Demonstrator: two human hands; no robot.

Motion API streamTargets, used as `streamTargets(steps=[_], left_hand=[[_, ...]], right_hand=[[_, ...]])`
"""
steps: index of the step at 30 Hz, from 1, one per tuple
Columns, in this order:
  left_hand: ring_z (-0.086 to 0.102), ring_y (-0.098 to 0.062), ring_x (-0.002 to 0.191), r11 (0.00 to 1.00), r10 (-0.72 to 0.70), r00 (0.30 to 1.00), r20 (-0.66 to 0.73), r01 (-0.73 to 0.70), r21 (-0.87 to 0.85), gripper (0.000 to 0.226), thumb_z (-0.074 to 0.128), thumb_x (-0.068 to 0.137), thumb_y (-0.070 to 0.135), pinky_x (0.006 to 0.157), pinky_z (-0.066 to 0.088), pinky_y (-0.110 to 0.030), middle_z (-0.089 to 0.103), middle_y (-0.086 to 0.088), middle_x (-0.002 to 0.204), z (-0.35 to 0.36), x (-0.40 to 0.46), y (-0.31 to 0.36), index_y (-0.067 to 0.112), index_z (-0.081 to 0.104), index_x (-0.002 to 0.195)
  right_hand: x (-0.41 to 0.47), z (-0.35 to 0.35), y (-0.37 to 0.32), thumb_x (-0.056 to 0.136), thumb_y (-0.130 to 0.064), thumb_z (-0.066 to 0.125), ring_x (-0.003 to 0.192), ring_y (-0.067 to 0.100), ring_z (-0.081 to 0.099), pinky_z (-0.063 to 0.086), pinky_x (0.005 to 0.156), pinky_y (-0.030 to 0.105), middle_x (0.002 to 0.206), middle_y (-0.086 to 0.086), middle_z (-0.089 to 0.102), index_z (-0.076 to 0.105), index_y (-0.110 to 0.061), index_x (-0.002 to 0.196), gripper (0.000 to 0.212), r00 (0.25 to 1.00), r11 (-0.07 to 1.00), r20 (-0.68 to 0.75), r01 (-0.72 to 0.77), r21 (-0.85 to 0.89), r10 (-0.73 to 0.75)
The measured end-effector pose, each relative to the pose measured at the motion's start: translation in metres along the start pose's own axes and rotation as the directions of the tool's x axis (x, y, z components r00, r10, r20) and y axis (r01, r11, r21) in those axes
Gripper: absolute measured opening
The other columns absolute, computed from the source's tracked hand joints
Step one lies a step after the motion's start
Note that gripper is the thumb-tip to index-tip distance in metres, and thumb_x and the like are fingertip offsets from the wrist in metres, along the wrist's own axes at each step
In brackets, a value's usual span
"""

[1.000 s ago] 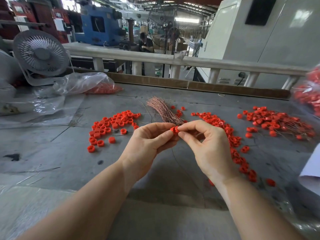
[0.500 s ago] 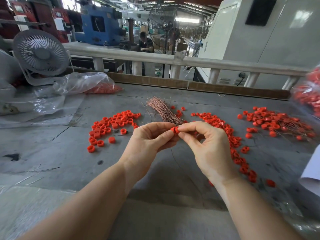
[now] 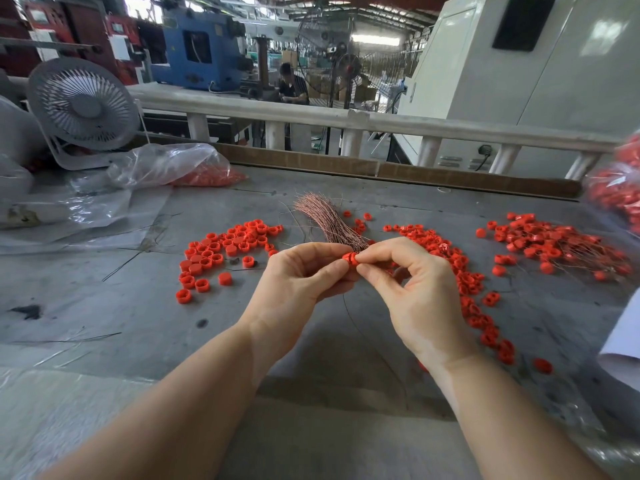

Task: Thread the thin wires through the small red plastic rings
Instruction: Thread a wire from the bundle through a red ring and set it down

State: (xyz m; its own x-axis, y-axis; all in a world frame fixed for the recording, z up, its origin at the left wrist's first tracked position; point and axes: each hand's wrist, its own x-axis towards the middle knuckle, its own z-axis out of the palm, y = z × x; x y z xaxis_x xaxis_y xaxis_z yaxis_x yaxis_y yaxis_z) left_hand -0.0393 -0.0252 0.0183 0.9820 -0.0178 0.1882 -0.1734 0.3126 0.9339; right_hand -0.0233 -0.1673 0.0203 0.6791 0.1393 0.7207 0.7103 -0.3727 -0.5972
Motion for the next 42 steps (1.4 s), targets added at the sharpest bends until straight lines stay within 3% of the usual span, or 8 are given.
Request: streamTargets(steps=[12,21,42], left_hand=[[0.070,-0.013,0.073,0.997,0.048,0.999,-0.003,-0.048,0.063,0.016,0.058,0.082,-0.001,0.068,0.055,-0.019,0.073,-0.004,0.078,0.0015,-0.0012,0.0007,0.009,0.067,0.090],[0.069,-0.012,0.072,0.999,0.029,1.000,0.002,-0.029,0.041,0.016,0.058,0.083,-0.001,0.067,0.055,-0.019,0.073,-0.005,0.077,0.0016,-0.0008,0.0001,0.010,0.067,0.091],[0.069,-0.013,0.071,0.997,0.018,1.000,-0.008,-0.017,0.070,0.016,0.058,0.083,-0.001,0.067,0.055,-0.019,0.073,-0.005,0.078,0.0021,-0.0016,0.0015,0.005,0.067,0.094]], right_hand=[[-0.0001,-0.0005,0.0013,0.074,0.000,0.070,0.082,0.006,0.062,0.045,0.076,0.011,0.082,-0.016,0.064,0.072,-0.015,0.081,0.016,1.000,1.000,-0.007,-0.006,0.012,0.006],[0.0003,0.0017,0.0026,0.074,-0.009,0.067,0.082,0.004,0.062,0.044,0.075,0.011,0.081,-0.015,0.065,0.069,-0.023,0.082,0.016,0.999,1.000,-0.035,0.012,0.006,-0.011],[-0.0009,-0.0001,-0.0002,0.076,-0.012,0.066,0.079,0.007,0.061,0.047,0.073,0.015,0.080,-0.008,0.067,0.072,-0.015,0.080,0.008,0.999,0.997,-0.027,0.024,-0.072,-0.026]])
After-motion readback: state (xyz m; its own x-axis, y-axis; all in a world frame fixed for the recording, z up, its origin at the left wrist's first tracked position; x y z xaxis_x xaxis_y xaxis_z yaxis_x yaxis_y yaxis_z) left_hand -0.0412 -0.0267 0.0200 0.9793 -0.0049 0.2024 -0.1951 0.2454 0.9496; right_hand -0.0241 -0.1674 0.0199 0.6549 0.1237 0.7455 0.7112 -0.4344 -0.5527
